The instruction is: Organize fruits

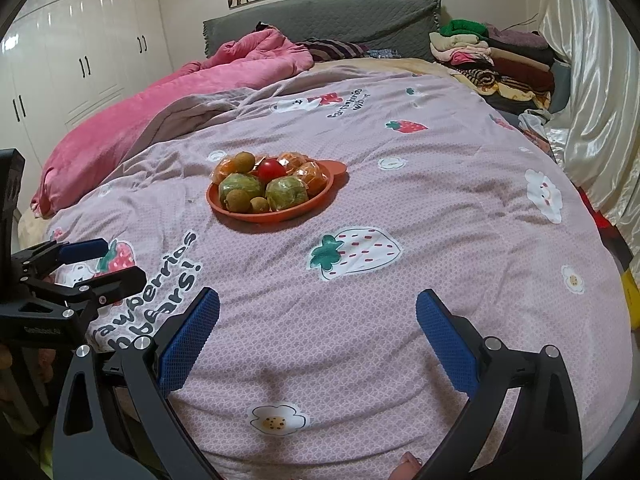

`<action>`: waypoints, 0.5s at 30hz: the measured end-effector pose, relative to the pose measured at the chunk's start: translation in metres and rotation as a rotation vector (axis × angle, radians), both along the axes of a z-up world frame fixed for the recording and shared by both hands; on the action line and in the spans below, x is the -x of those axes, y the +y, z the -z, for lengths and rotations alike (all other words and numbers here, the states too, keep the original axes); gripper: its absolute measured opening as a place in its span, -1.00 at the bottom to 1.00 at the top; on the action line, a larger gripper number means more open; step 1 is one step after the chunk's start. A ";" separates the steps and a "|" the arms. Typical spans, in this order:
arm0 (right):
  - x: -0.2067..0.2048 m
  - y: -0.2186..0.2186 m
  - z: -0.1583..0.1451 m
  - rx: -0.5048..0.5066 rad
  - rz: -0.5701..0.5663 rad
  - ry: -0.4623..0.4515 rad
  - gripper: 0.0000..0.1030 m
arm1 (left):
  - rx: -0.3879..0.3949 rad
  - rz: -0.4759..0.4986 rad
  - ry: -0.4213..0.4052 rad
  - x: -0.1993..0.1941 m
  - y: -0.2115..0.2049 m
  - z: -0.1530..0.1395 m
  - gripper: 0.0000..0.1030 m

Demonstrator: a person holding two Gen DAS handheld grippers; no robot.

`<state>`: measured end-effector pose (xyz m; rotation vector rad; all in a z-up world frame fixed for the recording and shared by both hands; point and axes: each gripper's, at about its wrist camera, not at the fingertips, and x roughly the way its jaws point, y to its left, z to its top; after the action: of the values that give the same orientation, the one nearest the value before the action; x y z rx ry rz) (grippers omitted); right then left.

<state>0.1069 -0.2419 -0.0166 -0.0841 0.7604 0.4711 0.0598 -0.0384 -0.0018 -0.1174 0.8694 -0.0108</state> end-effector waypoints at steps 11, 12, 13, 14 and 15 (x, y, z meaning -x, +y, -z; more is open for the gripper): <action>0.000 -0.001 -0.001 -0.001 0.001 0.001 0.91 | -0.001 -0.005 0.000 0.000 0.001 -0.002 0.81; 0.000 -0.001 -0.001 -0.001 0.001 0.000 0.91 | -0.001 -0.007 0.000 0.000 0.001 -0.001 0.81; 0.000 -0.002 -0.001 -0.001 0.002 -0.001 0.91 | -0.001 -0.006 0.001 0.000 0.001 -0.001 0.81; 0.000 -0.002 -0.001 -0.002 0.003 -0.002 0.91 | -0.002 -0.007 0.001 0.000 0.001 -0.001 0.81; 0.000 -0.002 -0.001 -0.003 0.003 -0.002 0.91 | -0.003 -0.008 0.002 0.000 0.001 -0.001 0.81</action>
<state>0.1067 -0.2435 -0.0152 -0.0810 0.7583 0.4691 0.0598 -0.0372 -0.0004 -0.1178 0.8712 -0.0015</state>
